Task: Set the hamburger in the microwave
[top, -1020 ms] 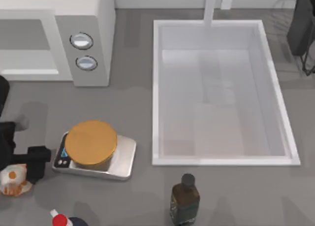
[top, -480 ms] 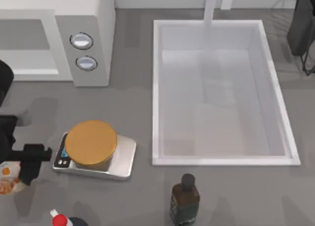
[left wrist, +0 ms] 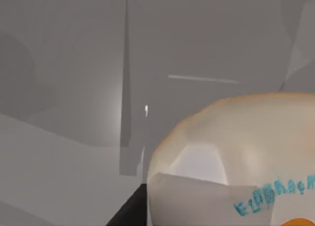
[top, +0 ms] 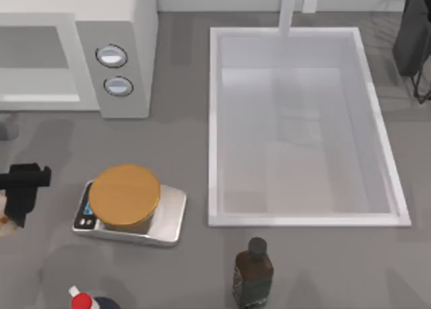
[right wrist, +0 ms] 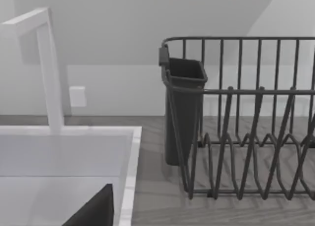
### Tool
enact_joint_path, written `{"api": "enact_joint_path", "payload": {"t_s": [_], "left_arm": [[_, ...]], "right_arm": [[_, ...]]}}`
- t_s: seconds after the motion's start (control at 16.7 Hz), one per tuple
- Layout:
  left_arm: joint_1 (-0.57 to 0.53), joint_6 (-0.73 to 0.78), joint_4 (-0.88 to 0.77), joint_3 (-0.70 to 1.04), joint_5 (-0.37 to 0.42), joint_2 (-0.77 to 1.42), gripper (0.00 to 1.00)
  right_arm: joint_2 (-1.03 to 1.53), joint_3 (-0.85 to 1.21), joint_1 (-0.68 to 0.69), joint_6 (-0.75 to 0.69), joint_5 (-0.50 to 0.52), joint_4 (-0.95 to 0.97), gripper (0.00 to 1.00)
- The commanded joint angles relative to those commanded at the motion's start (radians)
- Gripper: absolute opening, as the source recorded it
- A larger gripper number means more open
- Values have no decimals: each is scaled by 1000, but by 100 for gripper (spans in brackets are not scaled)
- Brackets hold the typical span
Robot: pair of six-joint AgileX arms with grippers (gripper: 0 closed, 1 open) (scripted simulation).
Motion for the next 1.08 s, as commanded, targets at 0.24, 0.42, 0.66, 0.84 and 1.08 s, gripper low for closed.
{"api": "enact_joint_path", "payload": {"t_s": [0.24, 0.42, 0.66, 0.84, 1.08], "left_arm": [[5, 2, 11, 21, -5, -6, 0], [1, 4, 11, 18, -5, -1, 0], [5, 19, 110, 74, 23, 88, 0], [16, 30, 288, 148, 68, 220, 0], [47, 40, 659, 266, 140, 450, 0]], "right_arm": [[0, 0, 0, 0, 0, 0, 100], [0, 0, 0, 0, 0, 0, 100], [0, 0, 0, 0, 0, 0, 100], [0, 0, 0, 0, 0, 0, 100], [0, 0, 0, 0, 0, 0, 100]]}}
